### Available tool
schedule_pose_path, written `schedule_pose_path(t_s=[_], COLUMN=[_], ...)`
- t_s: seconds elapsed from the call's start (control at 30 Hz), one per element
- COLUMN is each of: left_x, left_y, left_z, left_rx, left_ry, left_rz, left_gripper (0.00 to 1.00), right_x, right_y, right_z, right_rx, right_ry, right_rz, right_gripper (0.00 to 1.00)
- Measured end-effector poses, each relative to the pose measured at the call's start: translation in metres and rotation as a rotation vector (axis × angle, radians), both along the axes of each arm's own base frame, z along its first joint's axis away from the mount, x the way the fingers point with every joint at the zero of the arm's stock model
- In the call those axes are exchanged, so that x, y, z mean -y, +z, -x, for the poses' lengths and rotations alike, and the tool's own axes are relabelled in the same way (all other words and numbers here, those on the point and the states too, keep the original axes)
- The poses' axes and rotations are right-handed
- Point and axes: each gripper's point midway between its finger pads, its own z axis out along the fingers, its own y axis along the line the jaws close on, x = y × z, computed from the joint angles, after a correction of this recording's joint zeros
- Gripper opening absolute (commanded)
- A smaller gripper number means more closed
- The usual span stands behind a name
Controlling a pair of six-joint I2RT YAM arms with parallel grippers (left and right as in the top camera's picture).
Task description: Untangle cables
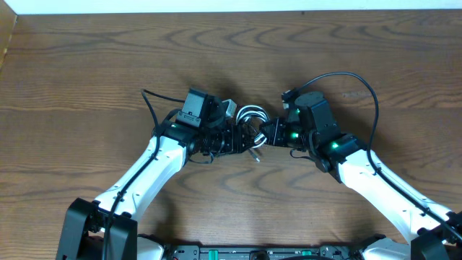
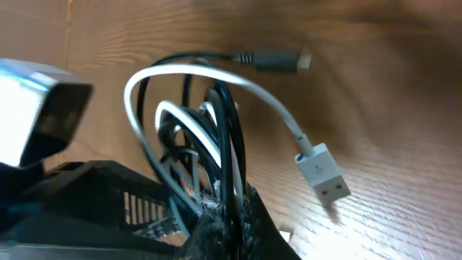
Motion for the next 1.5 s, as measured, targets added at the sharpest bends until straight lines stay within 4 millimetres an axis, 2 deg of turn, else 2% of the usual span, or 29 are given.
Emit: schedule_pose_path(t_s=[0.2, 0.43, 0.57, 0.67, 0.77, 0.83, 0.87, 0.93, 1.03, 1.33, 1.5], left_x=[0.0, 0.005, 0.005, -0.001, -0.005, -0.006, -0.006, -0.006, -0.007, -0.008, -0.008], left_y=[-0.001, 0.011, 0.017, 0.016, 0.016, 0.015, 0.014, 0.013, 0.011, 0.009, 0.011], left_z=[0.001, -0.023, -0.033, -0.037, -0.038, -0.037, -0.036, -0.034, -0.032, -0.031, -0.033], left_rx=[0.027, 0.153, 0.196, 0.197, 0.192, 0.185, 0.18, 0.171, 0.16, 0.155, 0.172], left_ry=[-0.033, -0.023, -0.014, 0.005, 0.016, 0.017, 0.016, 0.015, 0.013, 0.01, 0.009], left_rz=[-0.007, 0.021, 0.037, 0.033, 0.03, 0.027, 0.025, 0.022, 0.017, 0.008, 0.013], left_gripper=[0.52, 0.51, 0.54, 0.56, 0.56, 0.56, 0.56, 0.56, 0.56, 0.61, 0.62], right_x=[0.0, 0.012, 0.027, 0.047, 0.068, 0.075, 0.072, 0.053, 0.025, 0.03, 0.015], right_y=[-0.004, -0.024, -0.042, -0.057, -0.067, -0.067, -0.064, -0.053, -0.037, -0.041, -0.033], right_z=[0.005, 0.024, 0.041, 0.051, 0.05, 0.041, 0.034, 0.025, 0.026, 0.025, 0.035], right_rx=[-0.006, -0.078, -0.141, -0.183, -0.193, -0.156, -0.117, -0.011, 0.119, 0.17, 0.217], right_ry=[0.03, 0.068, 0.097, 0.077, 0.016, -0.017, -0.011, 0.095, 0.285, 0.337, 0.453], right_rz=[0.017, 0.101, 0.199, 0.317, 0.426, 0.461, 0.457, 0.399, 0.308, 0.381, 0.308], right_gripper=[0.01, 0.01, 0.01, 0.01, 0.01, 0.01, 0.01, 0.01, 0.01, 0.01, 0.01])
